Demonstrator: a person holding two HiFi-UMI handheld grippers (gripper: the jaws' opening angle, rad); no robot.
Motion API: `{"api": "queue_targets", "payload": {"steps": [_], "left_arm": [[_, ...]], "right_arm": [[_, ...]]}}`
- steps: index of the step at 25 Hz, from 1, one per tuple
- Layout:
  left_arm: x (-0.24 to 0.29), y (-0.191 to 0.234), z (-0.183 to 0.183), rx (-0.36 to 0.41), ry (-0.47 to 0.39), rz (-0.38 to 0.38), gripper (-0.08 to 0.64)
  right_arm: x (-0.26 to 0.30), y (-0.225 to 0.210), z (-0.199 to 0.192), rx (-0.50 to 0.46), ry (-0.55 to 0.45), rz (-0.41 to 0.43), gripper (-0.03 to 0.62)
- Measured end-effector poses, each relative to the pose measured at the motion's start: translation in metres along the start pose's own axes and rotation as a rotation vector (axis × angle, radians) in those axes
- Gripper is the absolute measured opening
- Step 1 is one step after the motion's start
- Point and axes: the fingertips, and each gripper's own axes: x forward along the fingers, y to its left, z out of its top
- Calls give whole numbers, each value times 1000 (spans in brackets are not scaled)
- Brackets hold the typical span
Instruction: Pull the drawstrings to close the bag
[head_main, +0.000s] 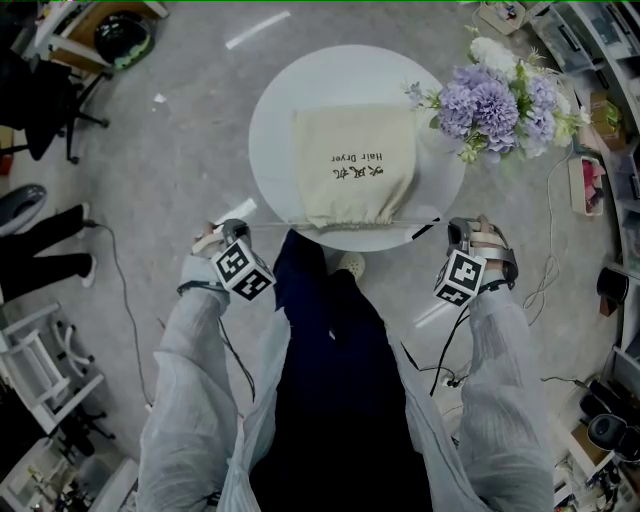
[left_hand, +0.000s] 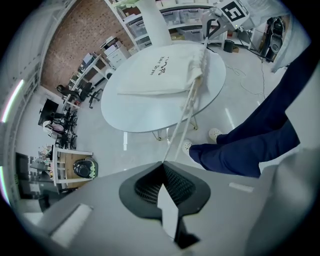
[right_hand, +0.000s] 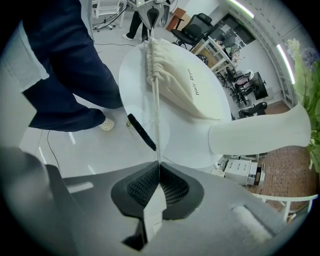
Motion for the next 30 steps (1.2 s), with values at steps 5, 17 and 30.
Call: {"api": "queue_targets", "payload": {"steps": [5, 17, 30], "left_arm": [[2, 1, -8, -15, 22, 2, 18], [2, 10, -24, -35, 57, 7, 18], [7, 20, -31, -80, 66, -42, 18]], "right_arm": [[0, 2, -2, -38, 13, -12, 6], [2, 7, -28, -61, 102, 15, 6], [3, 11, -39, -36, 107, 36, 5]]}}
